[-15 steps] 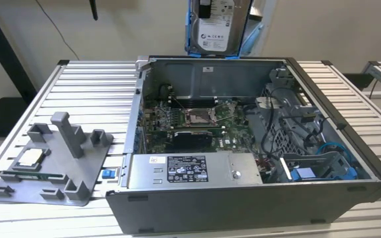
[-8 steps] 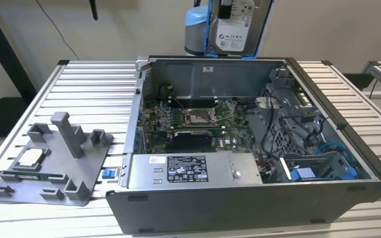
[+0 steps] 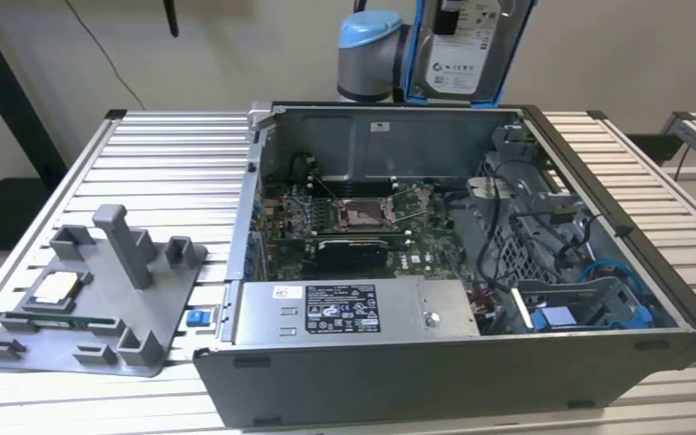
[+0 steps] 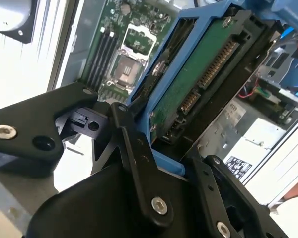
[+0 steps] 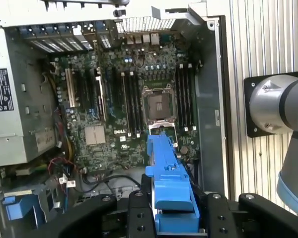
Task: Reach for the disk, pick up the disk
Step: 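Pick up the disk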
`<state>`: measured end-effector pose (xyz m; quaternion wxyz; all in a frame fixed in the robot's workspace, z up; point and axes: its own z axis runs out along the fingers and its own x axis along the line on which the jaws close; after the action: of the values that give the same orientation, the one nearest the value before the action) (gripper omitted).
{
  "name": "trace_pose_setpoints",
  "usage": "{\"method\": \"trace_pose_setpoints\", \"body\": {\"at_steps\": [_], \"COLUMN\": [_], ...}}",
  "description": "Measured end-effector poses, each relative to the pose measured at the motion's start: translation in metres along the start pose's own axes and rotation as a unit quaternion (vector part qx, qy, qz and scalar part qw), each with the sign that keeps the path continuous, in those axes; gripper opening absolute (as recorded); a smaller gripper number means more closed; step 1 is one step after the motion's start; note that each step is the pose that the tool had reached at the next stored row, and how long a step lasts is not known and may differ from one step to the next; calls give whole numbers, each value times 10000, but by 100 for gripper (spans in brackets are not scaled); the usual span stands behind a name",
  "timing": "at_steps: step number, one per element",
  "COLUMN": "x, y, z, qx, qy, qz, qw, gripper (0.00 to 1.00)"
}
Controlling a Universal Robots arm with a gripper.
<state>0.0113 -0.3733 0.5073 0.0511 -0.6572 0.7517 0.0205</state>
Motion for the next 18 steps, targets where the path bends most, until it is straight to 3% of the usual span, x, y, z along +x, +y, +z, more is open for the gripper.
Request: {"method": "trace_pose_setpoints", "body": {"at_steps": [13, 15, 18], "x": [-74, -82, -84], "y": [-560, -619, -634], "z": [28, 31, 32], "qx": [0, 0, 0], "qy": [0, 0, 0], "qz": [0, 0, 0], "qw": [10000, 10000, 10000], "gripper": [0, 0, 0]}}
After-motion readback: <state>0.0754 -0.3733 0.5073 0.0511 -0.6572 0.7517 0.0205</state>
